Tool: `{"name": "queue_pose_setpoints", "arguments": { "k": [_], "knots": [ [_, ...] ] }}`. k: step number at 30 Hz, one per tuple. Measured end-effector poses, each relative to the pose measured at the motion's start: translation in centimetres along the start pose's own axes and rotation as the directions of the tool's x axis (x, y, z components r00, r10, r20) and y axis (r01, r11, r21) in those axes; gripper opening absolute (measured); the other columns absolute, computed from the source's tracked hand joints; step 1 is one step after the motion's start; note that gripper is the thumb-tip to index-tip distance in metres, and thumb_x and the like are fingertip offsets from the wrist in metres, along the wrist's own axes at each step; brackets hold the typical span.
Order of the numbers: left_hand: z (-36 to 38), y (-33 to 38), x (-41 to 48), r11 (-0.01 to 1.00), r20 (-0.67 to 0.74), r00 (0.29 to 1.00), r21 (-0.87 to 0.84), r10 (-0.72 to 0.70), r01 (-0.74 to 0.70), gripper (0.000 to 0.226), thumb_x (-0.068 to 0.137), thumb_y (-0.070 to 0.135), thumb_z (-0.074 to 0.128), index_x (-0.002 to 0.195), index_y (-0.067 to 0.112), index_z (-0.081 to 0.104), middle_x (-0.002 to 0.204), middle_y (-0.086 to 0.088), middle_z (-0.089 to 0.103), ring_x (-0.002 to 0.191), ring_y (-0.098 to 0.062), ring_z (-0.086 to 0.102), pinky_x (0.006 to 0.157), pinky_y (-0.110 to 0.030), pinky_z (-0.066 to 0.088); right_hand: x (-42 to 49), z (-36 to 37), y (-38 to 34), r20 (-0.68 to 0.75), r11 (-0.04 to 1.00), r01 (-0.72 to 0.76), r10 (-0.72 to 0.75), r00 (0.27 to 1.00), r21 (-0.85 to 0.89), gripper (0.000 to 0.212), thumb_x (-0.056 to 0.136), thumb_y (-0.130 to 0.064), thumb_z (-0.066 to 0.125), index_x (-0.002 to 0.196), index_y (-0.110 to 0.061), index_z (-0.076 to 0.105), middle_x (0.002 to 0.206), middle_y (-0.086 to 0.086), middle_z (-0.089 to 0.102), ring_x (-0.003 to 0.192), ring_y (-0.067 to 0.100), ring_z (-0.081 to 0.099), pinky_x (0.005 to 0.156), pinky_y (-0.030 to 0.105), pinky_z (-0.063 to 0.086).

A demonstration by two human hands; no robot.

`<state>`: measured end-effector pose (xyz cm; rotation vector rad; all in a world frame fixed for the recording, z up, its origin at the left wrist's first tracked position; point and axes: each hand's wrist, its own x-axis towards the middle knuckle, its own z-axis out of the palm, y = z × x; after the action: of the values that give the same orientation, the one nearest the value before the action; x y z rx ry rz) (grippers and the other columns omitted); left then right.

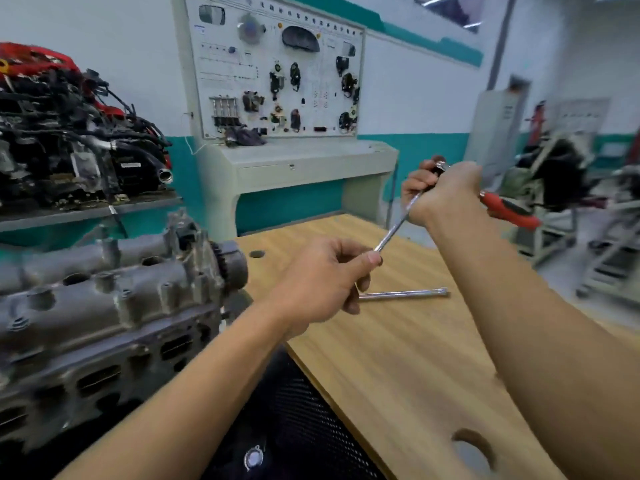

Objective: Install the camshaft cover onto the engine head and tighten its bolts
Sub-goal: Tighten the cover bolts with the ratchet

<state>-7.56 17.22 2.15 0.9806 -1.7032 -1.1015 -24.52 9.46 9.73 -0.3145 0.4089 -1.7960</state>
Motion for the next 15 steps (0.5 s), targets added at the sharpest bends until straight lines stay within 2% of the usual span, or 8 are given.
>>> {"name": "queue_pose_setpoints", "arguments": {
  "k": [2,4,6,8,10,12,14,15],
  "knots": [
    [3.2,-0.6,1.7,1.000,0.051,0.998,0.010,-0.028,0.027,0.019,0.099,0.021,0.061,0.093,0.006,0.071,0.058,0.003,0.053,0.043,-0.010,0.047,0.047,-0.024,0.050,1.3,-2.6,-3.0,-0.083,0.998,0.065,-0.067,0.994,-0.025,0.031,0.087,-0.011,0.026,0.063,-0.017,0.045,0.045,-0.004,0.041,0.030,0.008,0.026,0.033,0.015,0.017],
    [5.6,-2.4,2.4,0.993,0.125,0.988,0.094,-0.086,0.074,0.018,0.097,0.021,0.063,0.088,0.007,0.071,0.057,0.003,0.053,0.043,-0.010,0.047,0.049,-0.026,0.051,2.5,-5.4,-6.1,-0.199,0.987,0.157,-0.162,0.966,-0.042,0.026,0.081,-0.007,0.028,0.064,-0.019,0.044,0.051,-0.004,0.039,0.032,0.009,0.024,0.034,0.015,0.016],
    [7.5,-5.6,2.3,0.961,0.108,0.983,0.252,-0.147,0.116,0.016,0.096,0.023,0.065,0.087,0.011,0.072,0.054,0.008,0.054,0.044,-0.007,0.049,0.052,-0.030,0.050,3.5,-8.4,-9.3,-0.327,0.978,0.195,-0.207,0.922,-0.069,0.031,0.091,-0.012,0.028,0.064,-0.020,0.041,0.057,-0.005,0.035,0.034,0.010,0.022,0.035,0.016,0.014],
    [8.7,-8.5,2.8,0.903,0.038,0.993,0.421,-0.114,0.088,0.017,0.095,0.024,0.064,0.085,0.015,0.074,0.056,0.013,0.058,0.051,-0.002,0.053,0.059,-0.028,0.050,4.1,-10.8,-11.2,-0.320,0.978,0.179,-0.203,0.925,-0.104,0.033,0.097,-0.021,0.030,0.065,-0.022,0.040,0.059,-0.007,0.034,0.033,0.009,0.020,0.035,0.017,0.013],
    [9.9,-10.1,4.3,0.846,0.036,0.995,0.530,-0.092,0.059,0.017,0.097,0.025,0.060,0.093,0.018,0.075,0.078,0.007,0.071,0.075,-0.009,0.065,0.072,-0.028,0.053,4.4,-12.4,-11.4,-0.270,0.978,0.165,-0.194,0.943,-0.127,0.036,0.099,-0.027,0.028,0.066,-0.020,0.042,0.056,-0.007,0.036,0.034,0.007,0.021,0.036,0.017,0.013],
    [11.4,-11.0,6.5,0.732,0.139,0.982,0.681,-0.128,-0.001,0.022,0.099,0.023,0.054,0.085,0.017,0.070,0.088,-0.005,0.072,0.086,-0.023,0.065,0.076,-0.034,0.052,4.2,-13.5,-11.0,-0.256,0.977,0.153,-0.187,0.949,-0.147,0.035,0.096,-0.023,0.027,0.066,-0.019,0.045,0.052,-0.005,0.039,0.033,0.008,0.023,0.036,0.017,0.013],
    [13.2,-11.2,8.2,0.585,0.287,0.940,0.800,-0.182,-0.131,0.025,0.098,0.019,0.050,0.075,0.019,0.062,0.091,-0.008,0.069,0.085,-0.026,0.061,0.074,-0.034,0.049,3.9,-14.8,-11.0,-0.284,0.980,0.132,-0.171,0.944,-0.149,0.032,0.091,-0.016,0.028,0.067,-0.018,0.048,0.050,-0.004,0.042,0.033,0.008,0.025,0.037,0.017,0.014],
    [14.0,-11.2,8.9,0.533,0.355,0.913,0.822,-0.201,-0.202,0.022,0.096,0.019,0.052,0.080,0.023,0.065,0.096,-0.007,0.070,0.087,-0.024,0.060,0.076,-0.034,0.051,3.8,-15.4,-11.1,-0.297,0.981,0.128,-0.167,0.940,-0.145,0.031,0.091,-0.015,0.029,0.067,-0.018,0.049,0.050,-0.004,0.043,0.034,0.008,0.025,0.037,0.018,0.015]
  ]
}}
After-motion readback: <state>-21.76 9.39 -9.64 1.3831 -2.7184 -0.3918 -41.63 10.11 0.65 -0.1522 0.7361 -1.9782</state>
